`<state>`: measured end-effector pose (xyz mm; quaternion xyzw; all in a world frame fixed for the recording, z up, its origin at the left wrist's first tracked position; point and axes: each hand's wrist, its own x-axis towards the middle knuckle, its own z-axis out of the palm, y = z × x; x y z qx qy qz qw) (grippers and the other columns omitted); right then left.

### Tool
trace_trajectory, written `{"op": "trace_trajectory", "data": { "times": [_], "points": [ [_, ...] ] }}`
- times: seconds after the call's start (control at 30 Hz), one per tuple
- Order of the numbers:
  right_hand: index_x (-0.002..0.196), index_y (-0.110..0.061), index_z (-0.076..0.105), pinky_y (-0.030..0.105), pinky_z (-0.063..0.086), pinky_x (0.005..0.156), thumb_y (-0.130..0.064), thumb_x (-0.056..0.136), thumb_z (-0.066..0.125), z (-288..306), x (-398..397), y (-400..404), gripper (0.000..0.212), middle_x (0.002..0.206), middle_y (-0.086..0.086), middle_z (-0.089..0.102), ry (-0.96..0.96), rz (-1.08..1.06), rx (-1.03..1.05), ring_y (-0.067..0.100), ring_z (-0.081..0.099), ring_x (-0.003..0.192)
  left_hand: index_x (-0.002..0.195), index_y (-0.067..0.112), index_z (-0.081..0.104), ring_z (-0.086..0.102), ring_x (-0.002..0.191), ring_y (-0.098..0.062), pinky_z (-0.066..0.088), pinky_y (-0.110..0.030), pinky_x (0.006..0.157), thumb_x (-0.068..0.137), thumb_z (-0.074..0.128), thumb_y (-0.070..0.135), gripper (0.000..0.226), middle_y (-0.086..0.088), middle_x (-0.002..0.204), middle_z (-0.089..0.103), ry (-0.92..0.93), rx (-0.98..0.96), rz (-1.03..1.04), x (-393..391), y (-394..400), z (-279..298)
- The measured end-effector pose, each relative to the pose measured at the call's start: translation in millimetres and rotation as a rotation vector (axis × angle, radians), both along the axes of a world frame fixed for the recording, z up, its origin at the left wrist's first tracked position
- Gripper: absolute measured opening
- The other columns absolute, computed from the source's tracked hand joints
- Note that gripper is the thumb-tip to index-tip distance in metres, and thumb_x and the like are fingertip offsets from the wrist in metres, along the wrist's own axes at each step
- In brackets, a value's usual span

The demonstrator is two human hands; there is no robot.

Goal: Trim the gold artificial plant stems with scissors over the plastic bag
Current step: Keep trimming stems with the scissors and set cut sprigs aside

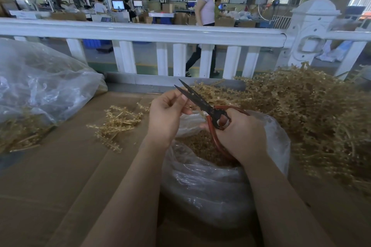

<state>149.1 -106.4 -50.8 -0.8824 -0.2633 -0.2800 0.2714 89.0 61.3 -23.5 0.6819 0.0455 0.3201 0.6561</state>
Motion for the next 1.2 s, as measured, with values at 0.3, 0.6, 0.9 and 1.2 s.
{"op": "trace_trajectory", "data": {
  "times": [0.3,0.6,0.9,1.2],
  "points": [
    [0.078,-0.025,0.061,0.029,0.051,0.054,-0.089,0.071,0.048,2.4,-2.6,-1.2,0.065,0.063,-0.013,0.059,0.029,-0.02,0.009,0.007,0.056,0.062,0.086,0.018,0.077,0.059,0.063,-0.006,0.05,-0.018,0.066,0.095,0.06,0.002,0.025,-0.002,0.071,0.069,-0.053,-0.13,-0.034,-1.0,-0.6,0.8],
    [0.087,-0.025,0.064,0.033,0.055,0.06,-0.069,0.084,0.062,-0.1,1.3,-1.4,0.044,0.068,-0.013,0.062,0.06,0.0,0.026,0.008,0.058,0.066,0.076,0.015,0.078,0.06,0.071,-0.011,0.052,-0.023,0.074,0.091,0.062,-0.003,0.028,-0.004,0.077,0.071,-0.047,-0.354,-0.116,-0.3,-1.7,2.7],
    [0.073,-0.029,0.051,0.022,0.032,0.048,-0.065,0.082,0.045,1.0,0.2,-2.0,0.038,0.056,-0.014,0.046,0.044,0.031,0.044,0.0,0.045,0.054,0.08,0.011,0.072,0.058,0.066,-0.009,0.044,-0.028,0.073,0.094,0.059,0.002,0.021,0.0,0.068,0.068,0.073,-0.14,-0.146,-4.1,-3.0,3.6],
    [0.069,-0.027,0.057,0.023,0.042,0.047,-0.067,0.083,0.045,-3.0,1.9,-1.3,0.045,0.052,-0.015,0.047,-0.003,0.008,0.036,0.001,0.047,0.052,0.077,0.013,0.073,0.062,0.066,-0.011,0.046,-0.024,0.07,0.092,0.06,0.0,0.024,0.0,0.069,0.07,0.085,-0.18,-0.176,-5.4,-1.1,4.0]
  ]
}}
